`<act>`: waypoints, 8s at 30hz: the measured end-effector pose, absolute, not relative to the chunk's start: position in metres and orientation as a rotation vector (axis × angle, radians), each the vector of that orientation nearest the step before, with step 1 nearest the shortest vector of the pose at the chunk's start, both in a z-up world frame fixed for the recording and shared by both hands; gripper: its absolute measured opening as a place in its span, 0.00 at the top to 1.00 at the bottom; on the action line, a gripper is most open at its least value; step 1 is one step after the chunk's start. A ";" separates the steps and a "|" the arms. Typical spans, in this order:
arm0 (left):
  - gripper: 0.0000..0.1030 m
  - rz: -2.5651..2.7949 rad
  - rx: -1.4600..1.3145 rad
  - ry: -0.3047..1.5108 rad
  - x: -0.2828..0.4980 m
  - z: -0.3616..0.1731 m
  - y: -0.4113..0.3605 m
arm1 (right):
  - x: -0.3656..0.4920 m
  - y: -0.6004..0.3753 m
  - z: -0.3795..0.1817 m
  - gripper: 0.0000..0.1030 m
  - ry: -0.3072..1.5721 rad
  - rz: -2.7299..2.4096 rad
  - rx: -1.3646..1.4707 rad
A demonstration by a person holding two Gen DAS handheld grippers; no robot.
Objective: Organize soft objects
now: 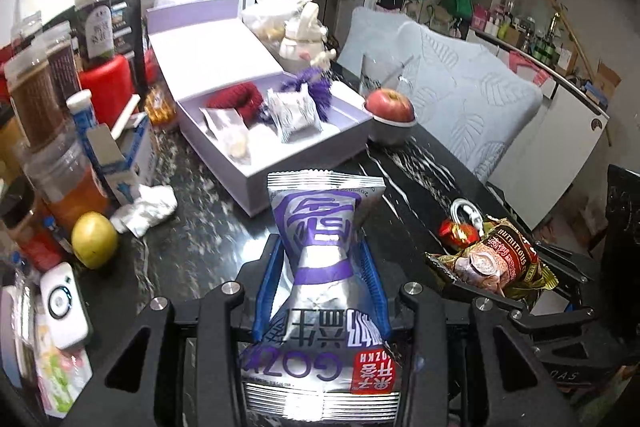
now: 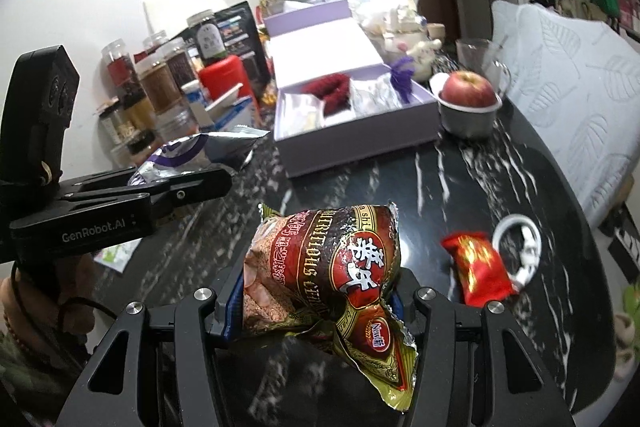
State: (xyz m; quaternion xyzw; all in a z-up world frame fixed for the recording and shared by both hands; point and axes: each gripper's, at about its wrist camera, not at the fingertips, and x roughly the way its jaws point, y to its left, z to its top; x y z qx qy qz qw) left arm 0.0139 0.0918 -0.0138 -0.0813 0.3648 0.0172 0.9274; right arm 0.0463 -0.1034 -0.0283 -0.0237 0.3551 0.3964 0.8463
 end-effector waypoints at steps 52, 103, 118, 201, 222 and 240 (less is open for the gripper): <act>0.62 0.111 -0.153 0.448 0.217 0.073 0.207 | 0.270 0.027 0.083 0.47 0.508 0.864 -0.080; 0.62 0.294 -0.038 0.865 0.311 -0.063 0.234 | 0.345 0.080 -0.029 0.47 0.820 0.868 -0.135; 0.31 0.286 -0.154 1.016 0.325 -0.083 0.248 | 0.348 0.087 -0.045 0.45 0.836 0.818 -0.177; 0.27 0.090 0.014 0.581 0.095 0.078 0.087 | 0.105 -0.096 0.075 0.17 0.522 0.646 -0.176; 0.27 -0.131 0.028 0.679 0.099 0.028 0.015 | 0.080 -0.180 0.020 0.17 0.663 0.515 -0.088; 0.27 -0.240 0.029 0.839 0.129 -0.034 -0.053 | 0.093 -0.249 -0.026 0.17 0.773 0.412 0.018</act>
